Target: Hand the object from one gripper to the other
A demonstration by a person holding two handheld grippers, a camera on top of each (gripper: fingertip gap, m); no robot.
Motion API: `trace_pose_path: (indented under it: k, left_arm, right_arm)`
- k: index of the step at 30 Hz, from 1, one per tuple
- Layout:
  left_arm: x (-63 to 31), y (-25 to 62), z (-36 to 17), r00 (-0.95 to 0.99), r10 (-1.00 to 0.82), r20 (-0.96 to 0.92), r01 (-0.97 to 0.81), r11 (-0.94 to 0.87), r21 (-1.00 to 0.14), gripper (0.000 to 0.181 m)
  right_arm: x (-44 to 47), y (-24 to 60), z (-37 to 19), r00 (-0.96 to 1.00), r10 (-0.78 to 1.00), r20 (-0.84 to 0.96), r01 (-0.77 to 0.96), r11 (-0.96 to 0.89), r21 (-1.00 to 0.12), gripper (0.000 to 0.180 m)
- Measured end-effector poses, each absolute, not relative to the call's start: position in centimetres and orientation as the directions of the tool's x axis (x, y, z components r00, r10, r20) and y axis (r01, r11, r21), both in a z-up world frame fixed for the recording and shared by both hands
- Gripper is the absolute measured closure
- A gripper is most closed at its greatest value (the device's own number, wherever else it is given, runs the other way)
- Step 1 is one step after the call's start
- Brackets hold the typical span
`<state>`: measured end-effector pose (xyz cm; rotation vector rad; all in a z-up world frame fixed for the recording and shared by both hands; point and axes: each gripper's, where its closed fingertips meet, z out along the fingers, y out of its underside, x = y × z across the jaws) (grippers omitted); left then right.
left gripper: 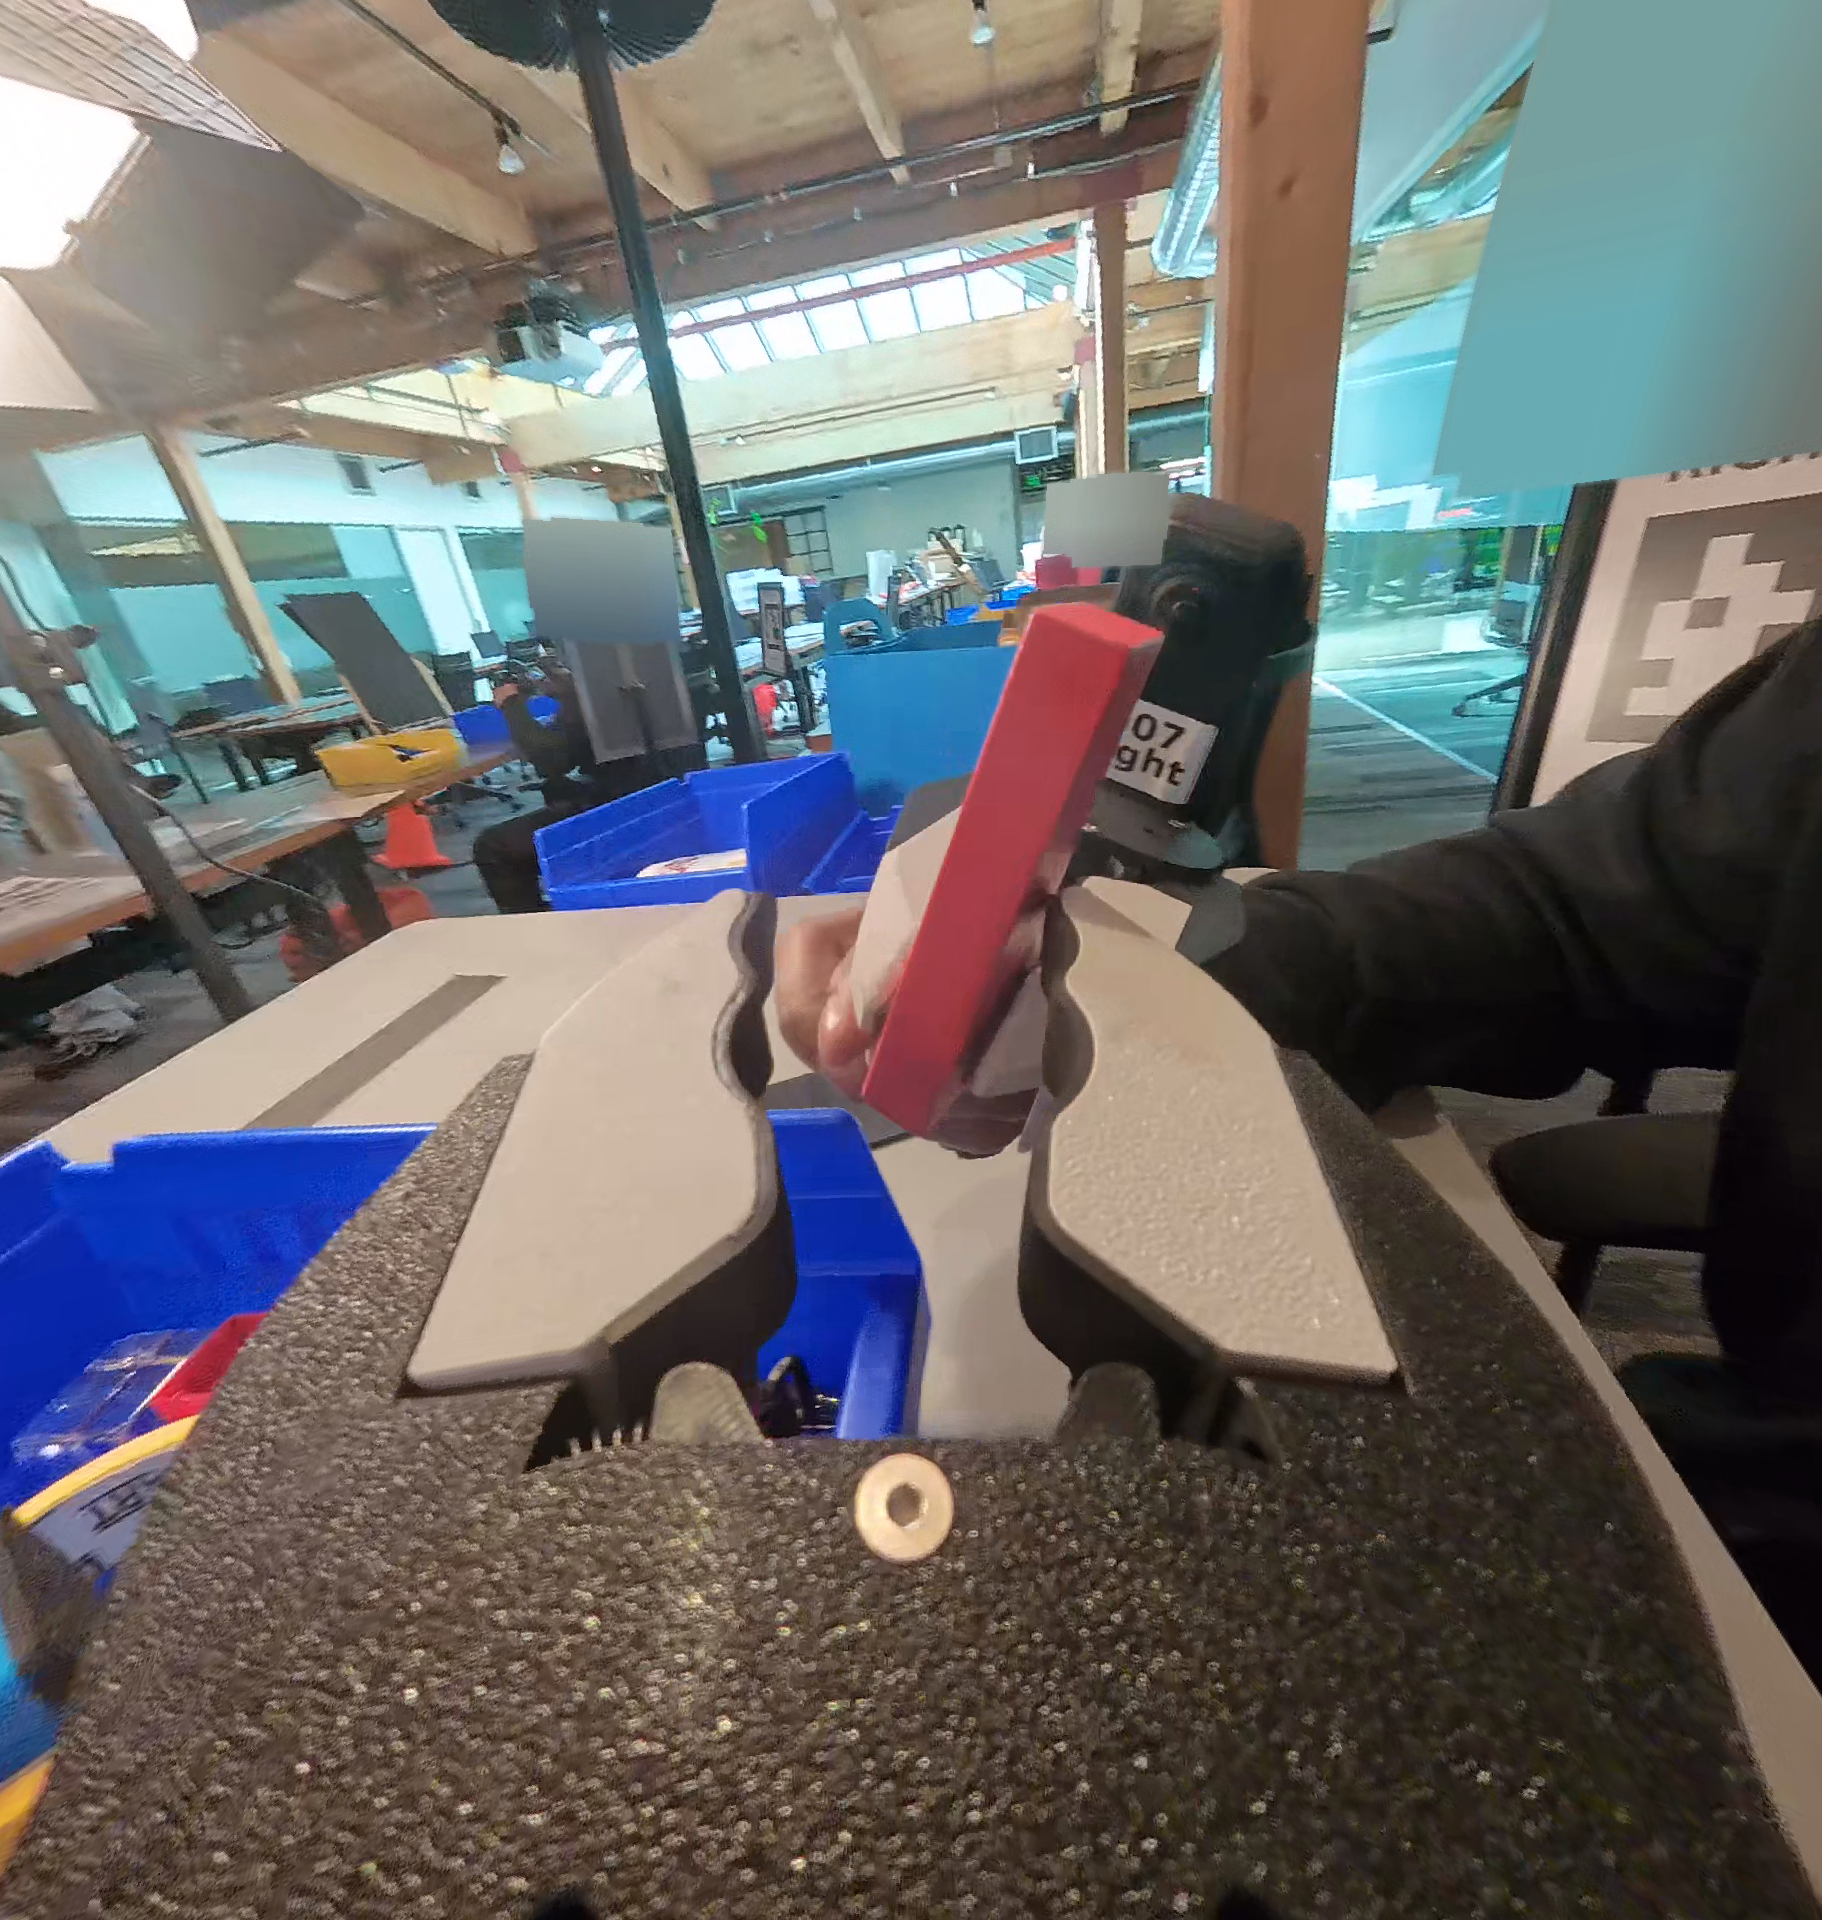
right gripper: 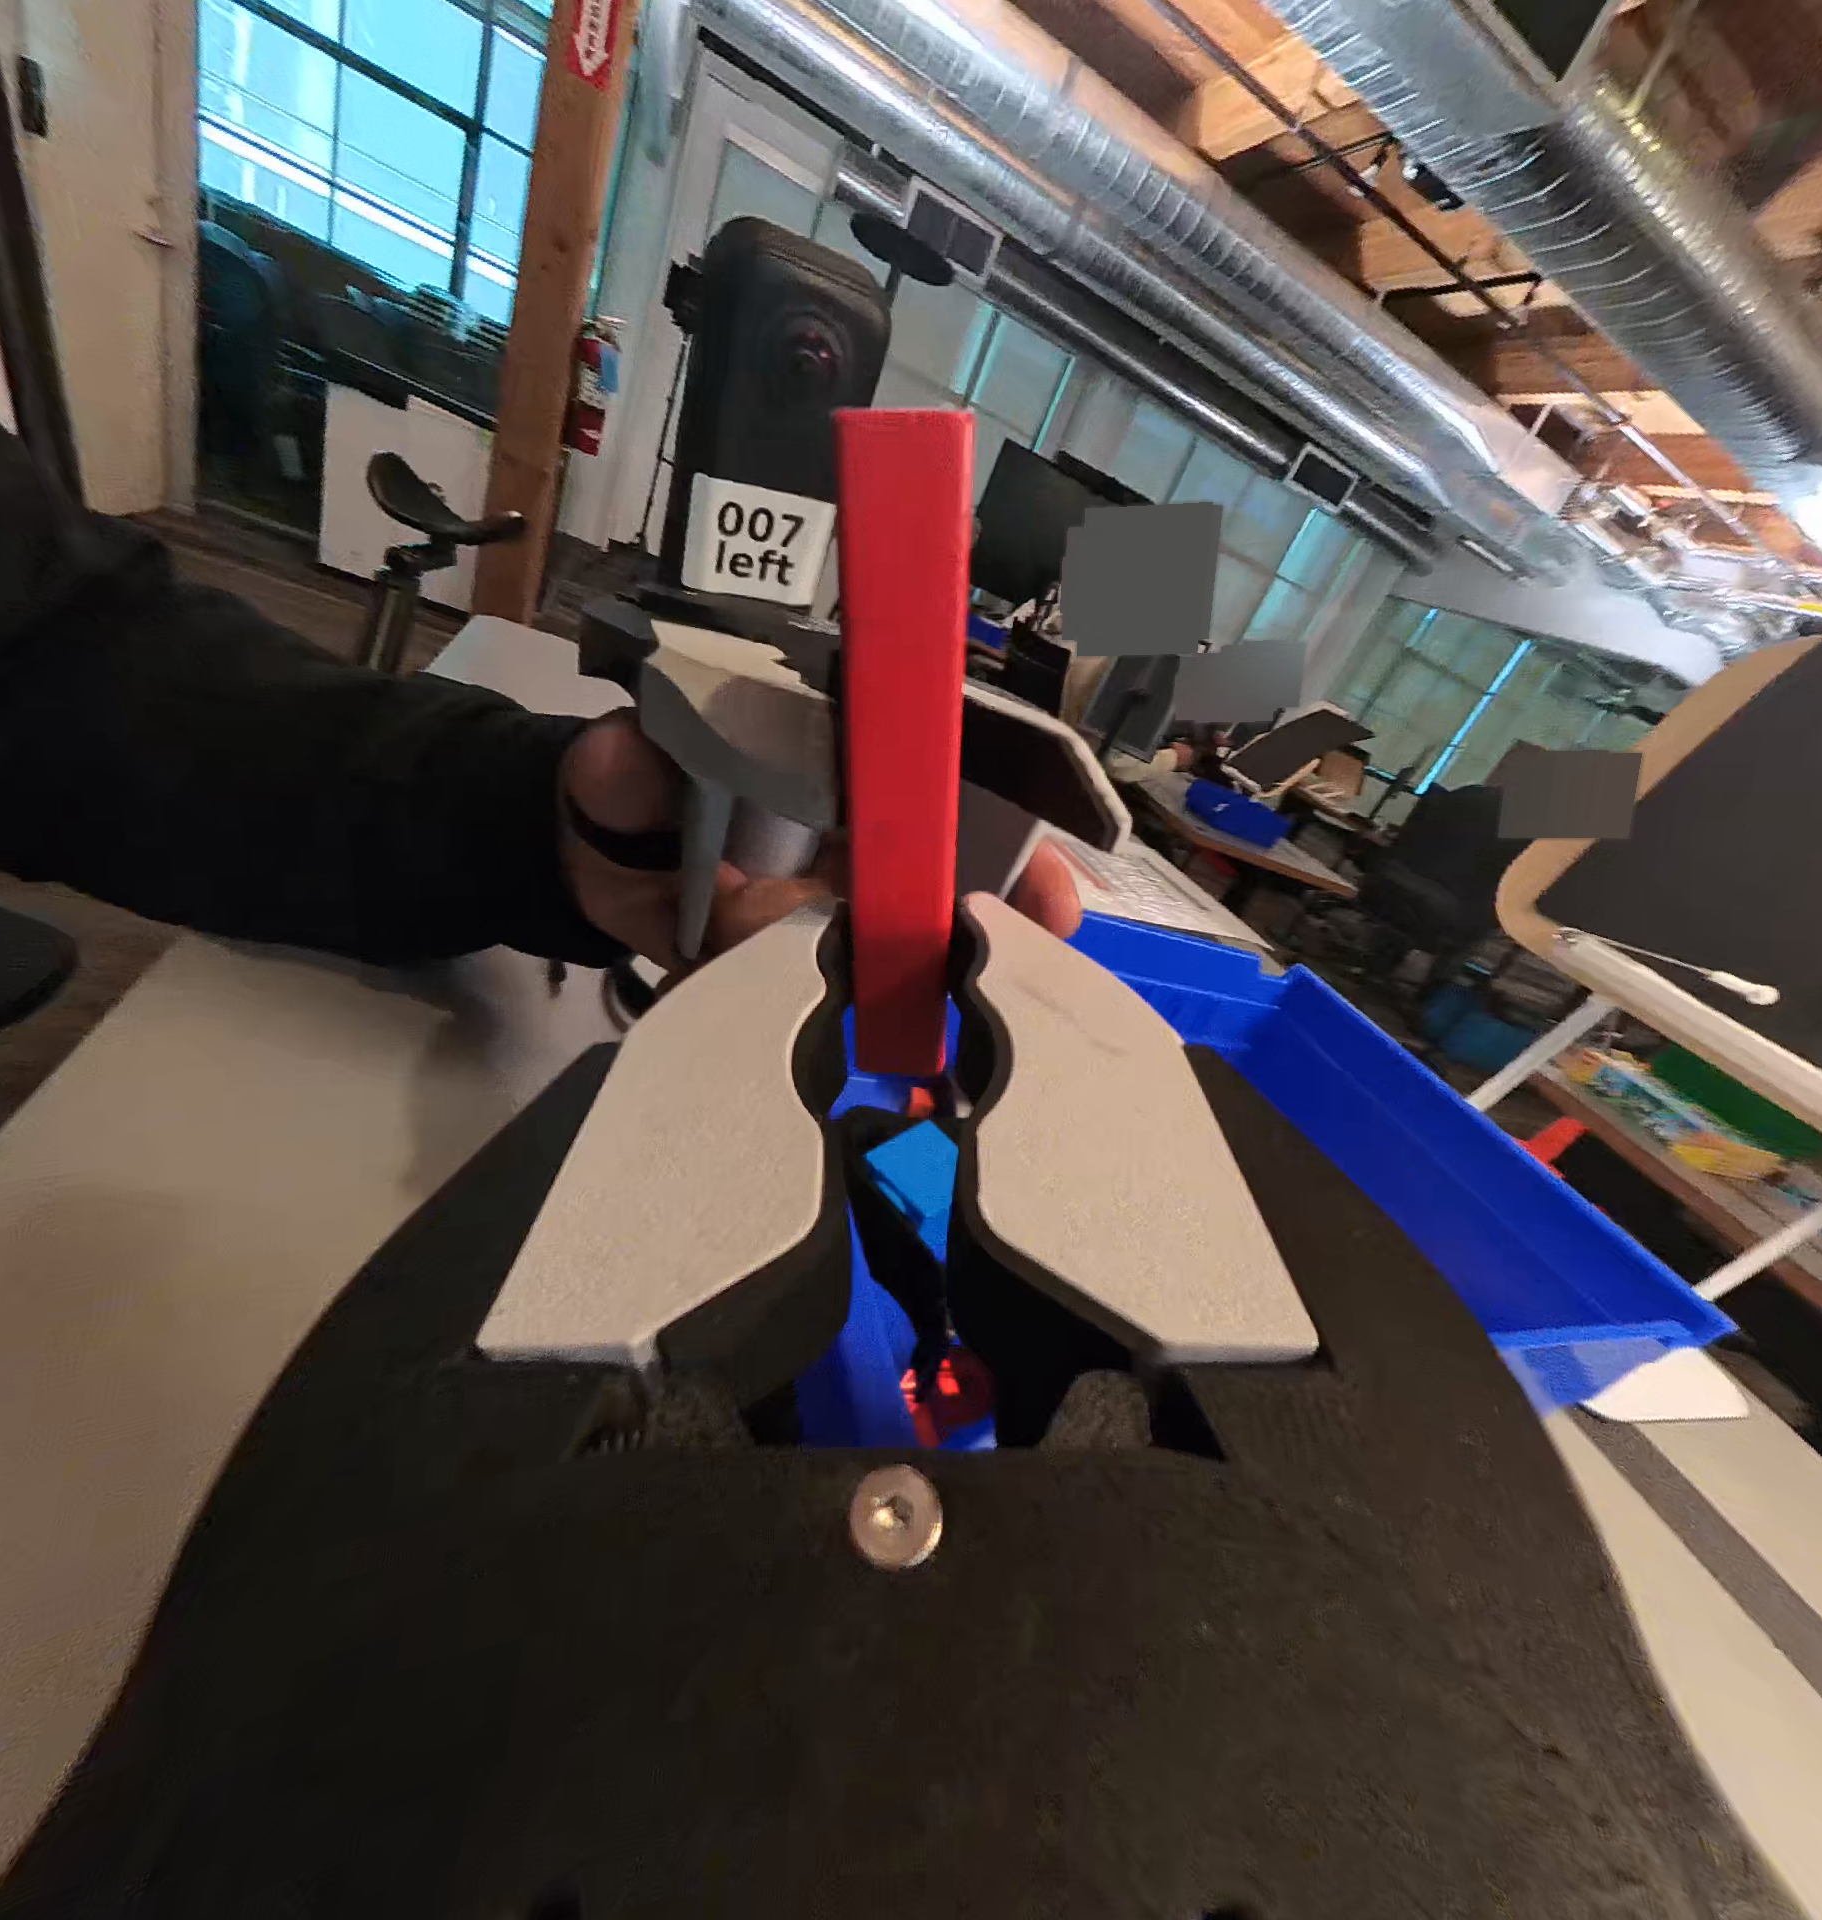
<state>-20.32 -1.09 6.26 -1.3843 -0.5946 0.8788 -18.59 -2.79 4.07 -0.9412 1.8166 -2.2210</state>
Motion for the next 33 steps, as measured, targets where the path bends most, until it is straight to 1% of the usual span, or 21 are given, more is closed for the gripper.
trace_pose_path:
  k: [1, 2, 3, 5, 8, 10, 13, 15, 17, 19, 20, 21, 23, 25, 26, 27, 29, 30, 31, 33]
  left_arm:
    - [-20.1, -0.7, 6.1, 0.585, 0.798, -0.145, -0.187, -0.041, -0.982, 0.137]
    - [-19.7, -0.1, 5.9, 0.609, 0.774, -0.174, -0.200, -0.063, -0.978, 0.154]
    - [-19.7, 0.1, 5.8, 0.598, 0.774, -0.209, -0.215, -0.096, -0.972, 0.158]
    - [-20.1, -0.4, 5.5, 0.539, 0.795, -0.276, -0.223, -0.182, -0.958, 0.160]
    - [-20.8, -2.0, 6.0, 0.381, 0.845, -0.376, -0.226, -0.309, -0.924, 0.162]
    - [-21.1, -3.3, 6.5, 0.231, 0.842, -0.487, -0.219, -0.443, -0.869, 0.163]
    - [-21.7, -4.3, 6.0, 0.055, 0.731, -0.680, -0.147, -0.667, -0.730, 0.163]
    - [-22.3, -4.5, 4.7, 0.017, 0.635, -0.772, -0.072, -0.769, -0.635, 0.163]
    - [-22.9, -4.8, 3.7, -0.017, 0.538, -0.843, 0.002, -0.843, -0.538, 0.164]
    - [-23.3, -5.1, 2.6, -0.017, 0.433, -0.901, 0.063, -0.899, -0.433, 0.164]
    - [-23.4, -5.2, 2.3, -0.015, 0.383, -0.924, 0.078, -0.921, -0.383, 0.164]
    - [-23.4, -4.9, 2.0, -0.008, 0.342, -0.940, 0.071, -0.937, -0.342, 0.164]
    - [-23.5, -4.5, 1.9, -0.012, 0.314, -0.949, 0.054, -0.948, -0.314, 0.164]
    - [-23.5, -4.8, 2.0, -0.028, 0.324, -0.946, 0.057, -0.944, -0.325, 0.163]
    - [-23.5, -4.8, 2.6, -0.062, 0.358, -0.932, 0.036, -0.932, -0.361, 0.159]
    - [-23.4, -4.7, 3.3, -0.086, 0.421, -0.903, 0.001, -0.906, -0.423, 0.155]
    - [-23.0, -4.7, 4.8, -0.097, 0.583, -0.806, -0.067, -0.812, -0.579, 0.136]
    - [-22.8, -4.7, 5.6, -0.092, 0.652, -0.752, -0.106, -0.758, -0.644, 0.130]
    - [-22.4, -4.6, 6.4, -0.077, 0.715, -0.695, -0.158, -0.697, -0.699, 0.127]
    - [-21.7, -4.6, 8.0, -0.037, 0.831, -0.556, -0.260, -0.545, -0.797, 0.115]
  right_arm:
    - [-18.4, -2.8, 3.9, -0.797, -0.479, 0.369, -0.271, -0.263, -0.926, 0.164]
    - [-18.5, -2.9, 3.7, -0.799, -0.480, 0.361, -0.267, -0.254, -0.930, 0.164]
    - [-18.6, -3.0, 3.6, -0.799, -0.475, 0.370, -0.279, -0.253, -0.926, 0.164]
    - [-19.3, -3.4, 3.5, -0.810, -0.406, 0.424, -0.343, -0.258, -0.903, 0.159]
    - [-20.4, -3.4, 4.1, -0.790, -0.292, 0.540, -0.471, -0.276, -0.838, 0.149]
    - [-21.1, -3.0, 5.0, -0.736, -0.183, 0.651, -0.589, -0.299, -0.750, 0.146]
    - [-22.4, -2.6, 6.2, -0.585, 0.031, 0.811, -0.785, -0.272, -0.556, 0.138]
    - [-22.9, -2.5, 6.1, -0.469, 0.114, 0.876, -0.871, -0.224, -0.437, 0.131]
    - [-23.2, -2.6, 5.4, -0.355, 0.138, 0.925, -0.929, -0.164, -0.332, 0.124]
    - [-23.3, -2.7, 4.7, -0.260, 0.139, 0.956, -0.962, -0.121, -0.244, 0.126]
    - [-23.3, -2.8, 4.3, -0.222, 0.137, 0.965, -0.973, -0.101, -0.209, 0.130]
    - [-23.5, -3.1, 4.0, -0.185, 0.138, 0.973, -0.982, -0.075, -0.176, 0.137]
    - [-23.6, -3.4, 3.1, -0.134, 0.113, 0.985, -0.990, -0.048, -0.129, 0.153]
    - [-23.8, -3.7, 3.0, -0.166, 0.105, 0.981, -0.986, -0.043, -0.162, 0.159]
    - [-23.9, -3.7, 3.1, -0.205, 0.103, 0.973, -0.978, -0.050, -0.201, 0.163]
    - [-24.0, -3.6, 3.5, -0.260, 0.111, 0.959, -0.965, -0.065, -0.254, 0.164]
    - [-24.1, -3.4, 4.7, -0.413, 0.119, 0.903, -0.909, -0.118, -0.400, 0.164]
    - [-24.1, -3.2, 5.1, -0.485, 0.106, 0.868, -0.871, -0.151, -0.468, 0.164]
    - [-24.1, -3.1, 5.4, -0.548, 0.093, 0.831, -0.830, -0.182, -0.527, 0.164]
    - [-24.2, -2.8, 6.2, -0.667, 0.065, 0.742, -0.732, -0.242, -0.636, 0.164]
